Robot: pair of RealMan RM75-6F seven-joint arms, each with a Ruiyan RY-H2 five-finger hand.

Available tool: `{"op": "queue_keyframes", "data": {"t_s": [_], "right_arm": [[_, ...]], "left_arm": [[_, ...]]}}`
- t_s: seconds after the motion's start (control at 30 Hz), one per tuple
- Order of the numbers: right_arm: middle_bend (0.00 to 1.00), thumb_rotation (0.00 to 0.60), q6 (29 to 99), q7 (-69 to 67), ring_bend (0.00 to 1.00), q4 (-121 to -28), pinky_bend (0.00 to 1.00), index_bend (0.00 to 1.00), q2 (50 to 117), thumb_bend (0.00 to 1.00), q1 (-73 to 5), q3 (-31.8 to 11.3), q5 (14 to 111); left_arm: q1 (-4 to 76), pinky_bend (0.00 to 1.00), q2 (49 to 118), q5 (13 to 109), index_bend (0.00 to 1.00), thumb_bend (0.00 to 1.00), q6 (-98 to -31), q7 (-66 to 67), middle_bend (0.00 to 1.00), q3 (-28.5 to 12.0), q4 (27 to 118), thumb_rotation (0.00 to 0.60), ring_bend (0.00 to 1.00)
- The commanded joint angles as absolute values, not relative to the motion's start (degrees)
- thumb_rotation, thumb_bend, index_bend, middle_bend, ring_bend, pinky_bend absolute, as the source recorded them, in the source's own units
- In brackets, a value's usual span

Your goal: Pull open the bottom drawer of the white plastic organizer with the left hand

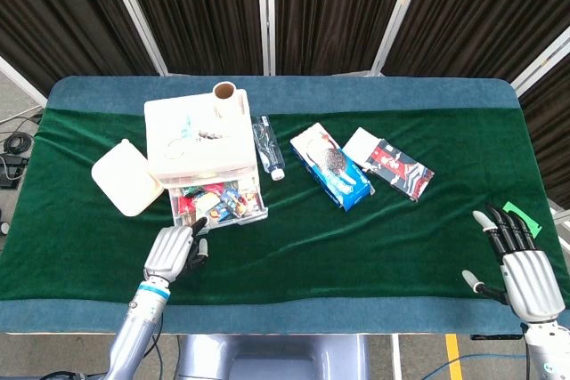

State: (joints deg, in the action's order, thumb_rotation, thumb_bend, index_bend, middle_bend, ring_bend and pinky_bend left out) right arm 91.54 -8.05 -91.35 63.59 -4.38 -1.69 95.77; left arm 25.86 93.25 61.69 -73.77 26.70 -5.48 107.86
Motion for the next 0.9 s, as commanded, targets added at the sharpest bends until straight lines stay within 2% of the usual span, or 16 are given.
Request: {"op": "queue_keyframes", "data": {"t_s": [0.03, 0.1, 0.2, 0.27, 0.4, 0.53, 0.7, 0.8, 0.9], "right_arm": [[0.00, 0.600, 91.52, -8.04, 0.00, -91.34, 0.00, 0.09, 63.59, 0.09, -4.38, -1.69, 95.74], [0.00, 0.600, 91.51, -8.02, 0.00, -91.37, 0.00, 0.09, 63.56, 0.09, -4.37, -1.68, 95.75], [0.00, 0.600, 91.51, -8.01, 0.00, -91.33, 0.00, 0.09, 63.61, 0.09, -4.38, -1.69, 95.75], [0.00, 0.600, 91.59, -8.03, 0.00, -91.33, 0.00, 0.09, 63.59, 0.09, -4.35, -1.68, 95.80], [0.00, 0.600, 91.45, -8.03, 0.00, -91.26, 0.00, 0.09, 63.66, 0.09, -4.41, -1.71, 95.70], [0.00, 0.600, 91.45, -7.96, 0.00, -91.25, 0.00, 0.09, 63.67, 0.09, -4.41, -1.68, 95.75], [0.00, 0.600, 91.35, -7.99, 0.00, -91.15, 0.00, 0.09, 63.65, 0.09, -4.44, -1.70, 95.66], [0.00, 0.600, 91.33, -8.10, 0.00, -91.05, 0.00, 0.09, 63.60, 0.09, -4.45, -1.77, 95.51], [0.00, 0.600, 91.24, -8.08, 0.00, -90.93, 0.00, 0.09, 63.63, 0.09, -4.48, -1.82, 95.37]], "left_arm": [[25.75, 0.66, 93.22, 61.95, 0.30, 0.74, -73.88, 26.61, 0.91, -5.41, 107.92, 0.600, 0.78], [25.65, 0.66, 93.25, 62.11, 0.24, 0.74, -73.99, 26.38, 0.91, -5.49, 107.86, 0.600, 0.78], [25.56, 0.66, 93.34, 62.47, 0.06, 0.73, -74.22, 26.28, 0.91, -5.56, 107.39, 0.600, 0.78], [25.48, 0.66, 93.44, 62.96, 0.01, 0.72, -74.46, 26.19, 0.91, -5.57, 106.95, 0.600, 0.78], [25.34, 0.66, 93.41, 63.81, 0.00, 0.69, -74.64, 25.65, 0.91, -5.65, 106.59, 0.600, 0.78], [25.15, 0.66, 93.39, 64.62, 0.00, 0.62, -74.78, 24.77, 0.91, -5.79, 106.49, 0.600, 0.78], [24.28, 0.65, 92.53, 67.48, 0.00, 0.56, -75.67, 23.77, 0.90, -4.50, 107.03, 0.600, 0.76], [22.74, 0.61, 91.19, 71.45, 0.00, 0.54, -77.75, 22.52, 0.83, -2.51, 107.30, 0.600, 0.70], [20.82, 0.51, 89.07, 75.41, 0.00, 0.51, -79.94, 20.63, 0.70, -0.06, 107.19, 0.600, 0.57]]}}
